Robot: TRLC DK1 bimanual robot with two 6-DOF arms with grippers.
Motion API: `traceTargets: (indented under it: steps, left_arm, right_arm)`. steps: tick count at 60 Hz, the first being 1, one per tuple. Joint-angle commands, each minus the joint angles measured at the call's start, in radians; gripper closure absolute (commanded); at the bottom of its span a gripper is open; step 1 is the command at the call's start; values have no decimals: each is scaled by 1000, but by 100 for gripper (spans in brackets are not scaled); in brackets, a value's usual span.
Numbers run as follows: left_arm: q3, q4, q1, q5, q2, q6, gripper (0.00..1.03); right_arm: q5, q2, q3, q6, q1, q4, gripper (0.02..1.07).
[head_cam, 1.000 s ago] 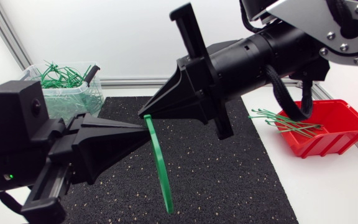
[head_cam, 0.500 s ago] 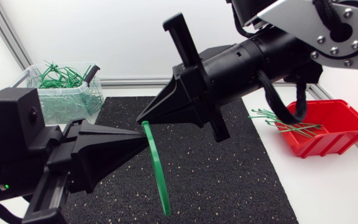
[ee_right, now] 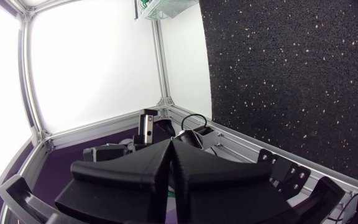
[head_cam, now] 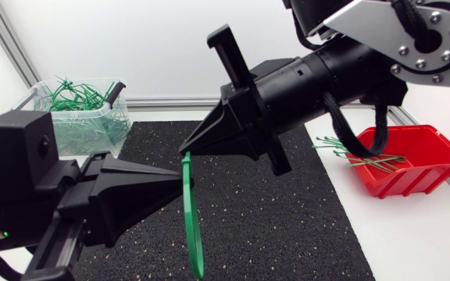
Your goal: Take a green cable tie from the red box, thread the tail through the head to close it, then place it in the transparent bin on the left.
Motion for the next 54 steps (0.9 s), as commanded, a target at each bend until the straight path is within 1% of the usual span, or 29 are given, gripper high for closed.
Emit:
traceTargets:
  steps: [1,2,3,4,8,9,10,11,16,17,21,22,25,26,27,28,29,33,35,37,38,39,40,42,44,46,47,50,54]
  left_arm:
    - [52,-11,60,24,24,18,100]
    - [60,-24,85,40,28,18,100]
    - [61,-28,93,46,30,18,100]
    - [70,-44,126,81,34,18,100]
    - [87,-73,177,102,44,21,100]
    - [98,-102,194,110,51,36,100]
    - [115,-143,203,110,61,59,100]
    - [123,-163,208,110,64,73,100]
    - [159,-240,255,109,87,118,100]
    - [176,-280,274,107,100,144,100]
    - [207,-329,306,73,113,187,100]
    - [222,-358,320,60,119,210,100]
    - [245,-398,343,33,131,251,100]
    - [255,-407,363,15,137,271,100]
    - [255,-407,363,15,137,271,100]
    - [264,-410,387,-9,140,297,100]
    - [268,-413,401,-22,145,312,100]
    - [298,-424,470,-66,182,363,100]
    - [322,-426,525,-72,209,386,100]
    - [345,-423,577,-74,235,403,100]
    - [347,-423,584,-74,240,406,100]
    - [371,-415,639,-74,266,417,100]
    - [391,-412,676,-74,289,420,100]
    - [419,-406,719,-74,323,434,100]
    - [436,-390,752,-83,344,450,100]
    - [443,-352,780,-106,363,458,100]
    - [454,-311,804,-129,383,461,100]
    - [483,-294,838,-149,416,483,100]
    - [531,-266,887,-166,473,490,100]
  right_arm:
    - [2,-21,15,-84,-3,-61,73]
    - [2,-21,15,-110,-6,-78,67]
    - [2,-22,15,-113,-8,-80,66]
    - [3,-26,12,-150,-15,-98,58]
    - [14,-35,-4,-208,-34,-120,50]
    - [20,-35,-5,-223,-37,-129,47]
    - [39,-36,-10,-259,-43,-146,42]
    - [54,-36,-10,-277,-46,-152,39]
    - [141,-35,-16,-394,-57,-203,16]
    - [155,-36,-19,-414,-60,-206,15]
    - [256,-45,-18,-490,-80,-219,14]
    - [279,-47,-16,-506,-87,-224,14]
    - [313,-52,-7,-543,-104,-239,14]
    - [347,-53,1,-578,-120,-250,14]
    - [347,-53,1,-578,-120,-250,14]
    - [399,-56,5,-615,-137,-255,13]
    - [427,-58,9,-636,-141,-258,12]
    - [474,-70,13,-701,-166,-273,11]
    - [499,-78,13,-727,-192,-273,10]
    - [523,-85,12,-751,-215,-273,9]
    - [525,-85,12,-754,-216,-273,9]
    - [551,-92,12,-779,-230,-273,9]
    - [566,-99,10,-802,-244,-273,9]
    - [572,-107,10,-817,-262,-272,9]
    - [574,-118,10,-831,-285,-272,9]
    - [583,-128,9,-849,-301,-272,9]
    - [592,-131,7,-859,-304,-272,9]
    - [635,-154,-1,-898,-310,-265,9]
    - [652,-180,-10,-909,-321,-262,9]
